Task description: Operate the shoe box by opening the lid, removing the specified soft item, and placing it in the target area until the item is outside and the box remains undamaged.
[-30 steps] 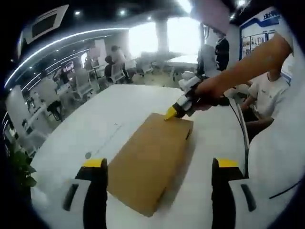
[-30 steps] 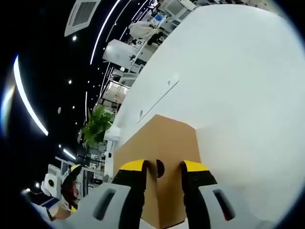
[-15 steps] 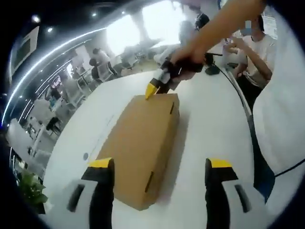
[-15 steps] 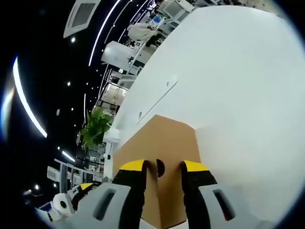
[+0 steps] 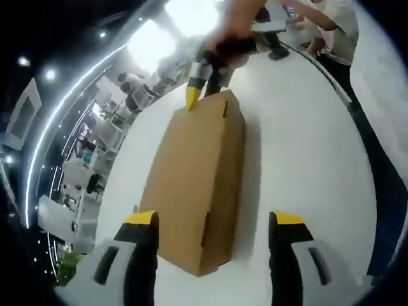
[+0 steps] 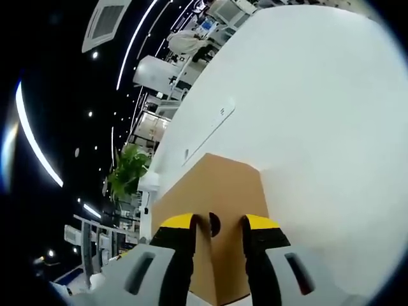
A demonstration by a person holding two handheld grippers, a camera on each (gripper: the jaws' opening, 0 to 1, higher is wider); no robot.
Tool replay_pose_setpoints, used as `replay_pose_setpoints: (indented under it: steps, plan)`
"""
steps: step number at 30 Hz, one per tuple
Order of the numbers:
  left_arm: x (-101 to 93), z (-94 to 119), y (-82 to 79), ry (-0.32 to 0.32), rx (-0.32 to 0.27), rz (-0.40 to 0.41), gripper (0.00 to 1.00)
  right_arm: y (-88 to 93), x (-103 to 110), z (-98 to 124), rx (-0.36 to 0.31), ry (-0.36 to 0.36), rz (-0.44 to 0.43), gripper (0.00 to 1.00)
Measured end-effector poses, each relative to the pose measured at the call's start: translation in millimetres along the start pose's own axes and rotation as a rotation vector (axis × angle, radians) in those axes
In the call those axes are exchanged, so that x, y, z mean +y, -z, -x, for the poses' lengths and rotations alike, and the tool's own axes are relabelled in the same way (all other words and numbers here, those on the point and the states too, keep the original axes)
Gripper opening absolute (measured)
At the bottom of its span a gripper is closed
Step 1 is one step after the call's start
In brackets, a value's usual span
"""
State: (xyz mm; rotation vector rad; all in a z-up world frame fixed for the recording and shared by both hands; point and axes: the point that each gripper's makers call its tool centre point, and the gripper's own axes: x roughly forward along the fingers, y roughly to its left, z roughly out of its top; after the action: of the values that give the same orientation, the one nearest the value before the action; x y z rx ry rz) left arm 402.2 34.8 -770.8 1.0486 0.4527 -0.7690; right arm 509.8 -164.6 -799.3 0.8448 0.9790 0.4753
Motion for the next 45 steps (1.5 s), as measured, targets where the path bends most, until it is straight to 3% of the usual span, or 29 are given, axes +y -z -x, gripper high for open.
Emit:
replay_pose_setpoints:
  steps: [4, 11, 18, 20, 28, 32, 45]
  plan:
    - [5.0, -5.6, 6.3, -0.051, 0.027, -0.05, 0.65, -0.5, 0.0, -0.1, 0.007, 0.006, 0.002, 0.28]
    - [-4.9, -14.8, 17.9, -0.06, 0.067, -0.054, 0.58, -0.6, -0.9, -0.3, 0.03, 0.009, -0.017, 0.28]
    - [1.2, -20.0, 23.2, -0.101, 0.1, -0.097, 0.52, -0.1, -0.6, -0.3, 0.033, 0.006, -0.026, 0.28]
    - [2.6, -21.2, 20.6, -0.121, 0.092, -0.146, 0.51, 0.3, -0.3, 0.1, 0.035, 0.009, -0.025, 0.28]
    - [-5.7, -30.0, 25.7, -0.131, 0.115, -0.16, 0.46, -0.8, -1.5, -0.4, 0.054, 0.023, -0.02, 0.28]
    - [0.9, -31.3, 25.4, -0.155, 0.142, -0.23, 0.42, 0.5, -1.5, 0.1, 0.056, 0.022, -0.024, 0.28]
    - [-1.5, -31.9, 25.0, -0.186, 0.17, -0.237, 0.42, 0.0, -0.8, -0.3, 0.052, 0.021, -0.032, 0.28]
